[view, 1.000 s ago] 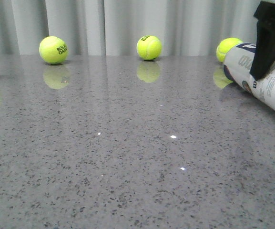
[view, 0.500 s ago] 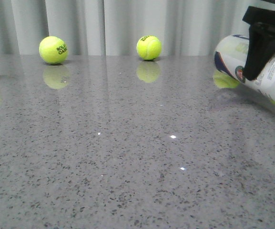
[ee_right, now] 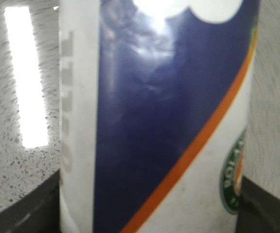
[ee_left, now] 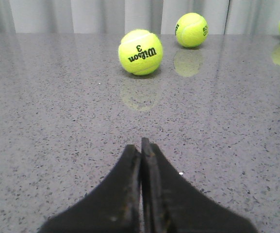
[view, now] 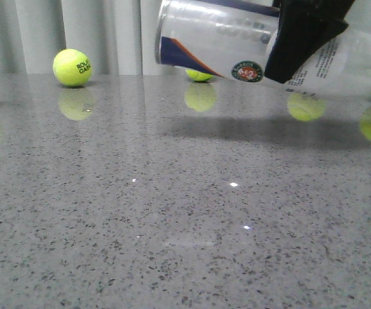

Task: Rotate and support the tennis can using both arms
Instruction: 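Lift the can with the right gripper and set it down centered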

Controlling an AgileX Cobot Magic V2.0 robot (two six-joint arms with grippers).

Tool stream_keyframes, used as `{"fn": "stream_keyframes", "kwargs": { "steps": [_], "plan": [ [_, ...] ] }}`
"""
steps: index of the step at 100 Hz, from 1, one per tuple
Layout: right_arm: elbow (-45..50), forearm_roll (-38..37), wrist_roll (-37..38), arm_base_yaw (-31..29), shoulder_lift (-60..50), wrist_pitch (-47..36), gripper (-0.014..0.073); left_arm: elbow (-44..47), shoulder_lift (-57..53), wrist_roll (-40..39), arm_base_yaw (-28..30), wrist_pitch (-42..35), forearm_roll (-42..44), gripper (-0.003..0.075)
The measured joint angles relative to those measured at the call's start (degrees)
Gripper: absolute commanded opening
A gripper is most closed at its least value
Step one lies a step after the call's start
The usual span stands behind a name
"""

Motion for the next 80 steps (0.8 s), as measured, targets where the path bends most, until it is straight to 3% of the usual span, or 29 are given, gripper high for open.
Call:
{"fn": "stream_keyframes", "kwargs": {
  "steps": [17,66,73,80],
  "plan": [
    [0.0,0.0,-6.07,1.3,3.49,-0.23,0.0182,0.0,0.0,0.0,0.0,0.0,0.0,-0.0019],
    [-0.13,0.0,-6.82,1.3,7.92,-1.57,0.0184,0.0,0.0,0.0,0.0,0.0,0.0,-0.0019],
    [-0.13,0.0,-6.84,1.3,7.92,-1.57,0.0216,0.0,0.0,0.0,0.0,0.0,0.0,-0.0019],
    [-0.13,-0.21,-6.94,1.3,7.92,-1.63,0.0306,0.0,0.0,0.0,0.0,0.0,0.0,-0.0019]
  ]
}}
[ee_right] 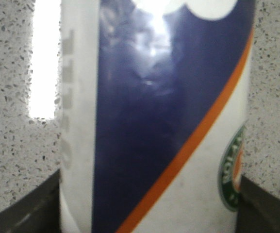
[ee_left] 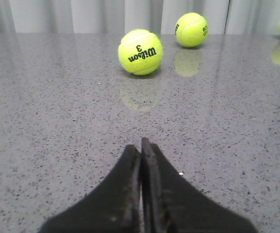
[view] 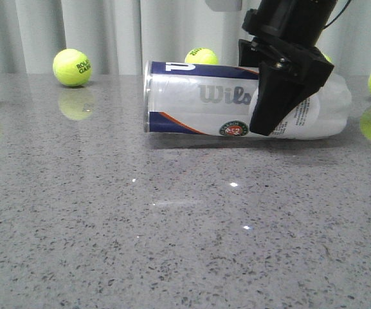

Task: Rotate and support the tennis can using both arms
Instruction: 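Lift the can with the right gripper and set it down centered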

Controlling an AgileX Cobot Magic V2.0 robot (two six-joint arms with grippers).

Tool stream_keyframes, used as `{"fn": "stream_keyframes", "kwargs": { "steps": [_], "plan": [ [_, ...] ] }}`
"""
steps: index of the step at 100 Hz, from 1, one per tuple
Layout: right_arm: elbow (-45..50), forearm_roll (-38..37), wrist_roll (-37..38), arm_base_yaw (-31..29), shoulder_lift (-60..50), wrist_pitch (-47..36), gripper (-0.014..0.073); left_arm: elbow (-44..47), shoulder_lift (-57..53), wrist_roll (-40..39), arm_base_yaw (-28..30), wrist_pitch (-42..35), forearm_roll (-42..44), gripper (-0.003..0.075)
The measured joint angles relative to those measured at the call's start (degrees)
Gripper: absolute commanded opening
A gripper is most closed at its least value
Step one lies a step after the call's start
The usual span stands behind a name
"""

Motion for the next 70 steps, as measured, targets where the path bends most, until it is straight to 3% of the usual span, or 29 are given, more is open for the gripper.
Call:
{"fn": "stream_keyframes", "kwargs": {
  "steps": [8,22,70],
  "plan": [
    [0.0,-0.23,0.0,0.0,0.0,0.0,0.0468,0.0,0.0,0.0,0.0,0.0,0.0,-0.0019],
    [0.0,-0.45,0.0,0.0,0.0,0.0,0.0669,0.0,0.0,0.0,0.0,0.0,0.0,-0.0019],
    [0.0,-1.07,-0.11,0.0,0.0,0.0,0.0643,0.0,0.0,0.0,0.0,0.0,0.0,-0.0019]
  ]
}}
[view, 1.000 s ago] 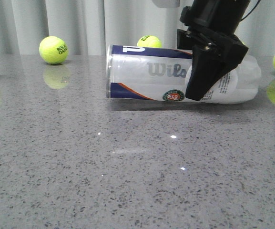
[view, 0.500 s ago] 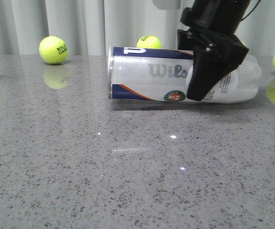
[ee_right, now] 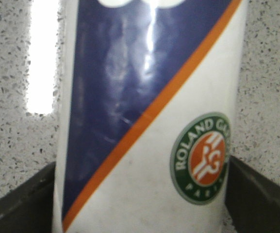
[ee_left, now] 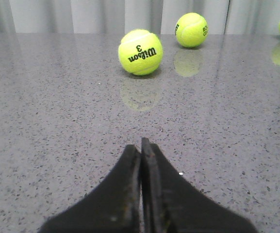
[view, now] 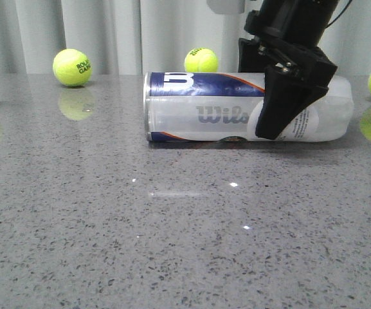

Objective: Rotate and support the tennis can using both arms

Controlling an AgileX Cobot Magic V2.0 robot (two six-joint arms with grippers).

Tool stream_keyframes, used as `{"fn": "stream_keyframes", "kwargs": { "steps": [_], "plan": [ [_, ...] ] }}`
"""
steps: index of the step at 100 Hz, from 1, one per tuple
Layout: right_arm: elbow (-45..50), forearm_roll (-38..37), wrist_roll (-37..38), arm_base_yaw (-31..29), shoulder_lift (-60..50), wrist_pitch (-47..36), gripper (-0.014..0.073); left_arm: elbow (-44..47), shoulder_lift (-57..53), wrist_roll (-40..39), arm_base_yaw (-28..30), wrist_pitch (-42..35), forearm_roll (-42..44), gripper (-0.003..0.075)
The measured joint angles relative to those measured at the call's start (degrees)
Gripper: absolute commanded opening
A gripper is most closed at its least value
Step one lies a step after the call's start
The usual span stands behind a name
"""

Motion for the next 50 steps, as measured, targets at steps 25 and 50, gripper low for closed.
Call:
{"fn": "stream_keyframes", "kwargs": {
  "steps": [25,50],
  "plan": [
    [-4.0,-1.01,0.0,0.0,0.0,4.94,0.0643,0.0,0.0,0.0,0.0,0.0,0.0,-0.0019],
    [-10.14,-1.19,2.8,0.0,-3.75,10.26,0.0561,0.0,0.0,0.0,0.0,0.0,0.0,-0.0019]
  ]
}}
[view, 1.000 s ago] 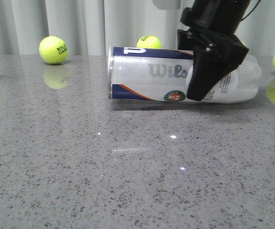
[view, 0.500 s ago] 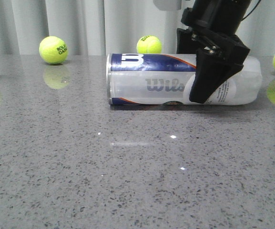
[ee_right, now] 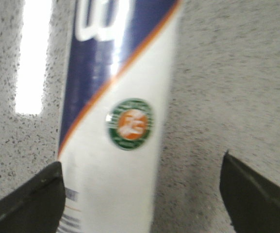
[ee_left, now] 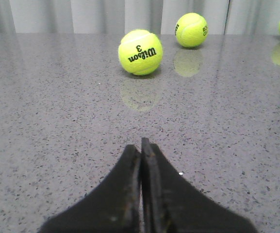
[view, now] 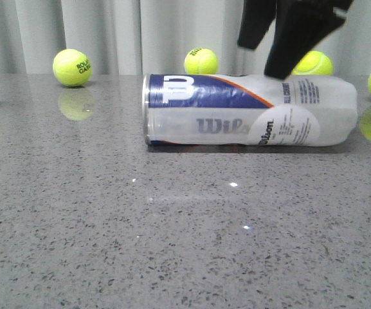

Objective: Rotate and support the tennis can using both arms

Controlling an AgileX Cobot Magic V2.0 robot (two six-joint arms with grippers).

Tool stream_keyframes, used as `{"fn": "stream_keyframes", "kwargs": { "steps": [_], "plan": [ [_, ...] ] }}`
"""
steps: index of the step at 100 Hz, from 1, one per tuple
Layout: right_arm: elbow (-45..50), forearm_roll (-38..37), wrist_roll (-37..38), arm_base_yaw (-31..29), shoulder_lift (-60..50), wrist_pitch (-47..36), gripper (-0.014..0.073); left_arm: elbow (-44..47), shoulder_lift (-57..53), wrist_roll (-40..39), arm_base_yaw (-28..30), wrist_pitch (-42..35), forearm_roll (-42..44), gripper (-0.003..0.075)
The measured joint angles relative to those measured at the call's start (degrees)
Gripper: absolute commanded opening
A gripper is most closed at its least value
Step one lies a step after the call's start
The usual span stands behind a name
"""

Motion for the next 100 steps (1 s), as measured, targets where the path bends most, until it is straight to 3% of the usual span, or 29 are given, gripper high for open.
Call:
{"fn": "stream_keyframes", "kwargs": {
  "steps": [8,20,28,45,67,74,100],
  "plan": [
    [-0.53,0.0,3.9,0.0,-1.91,0.24,0.0405,0.0,0.0,0.0,0.0,0.0,0.0,-0.0019],
    [-0.62,-0.04,10.94,0.0,-4.06,0.86,0.0081,0.0,0.0,0.0,0.0,0.0,0.0,-0.0019],
    [-0.66,-0.04,13.87,0.0,-5.0,1.06,-0.0079,0.0,0.0,0.0,0.0,0.0,0.0,-0.0019],
    [-0.76,-0.04,22.19,0.0,-6.36,1.23,-0.0061,0.0,0.0,0.0,0.0,0.0,0.12,-0.0019],
    [0.01,-0.04,52.29,-1.58,-8.63,0.8,-0.0061,0.0,0.0,0.0,0.0,0.0,0.19,-0.0019],
    [2.25,-0.14,58.68,-2.05,-10.55,-1.48,-0.0061,0.0,0.0,0.0,0.0,0.0,0.19,-0.0019],
    [19.52,-0.14,66.04,-2.19,-23.53,-18.08,-0.0061,0.0,0.0,0.0,0.0,-1.34,0.33,-0.0019]
  ]
}}
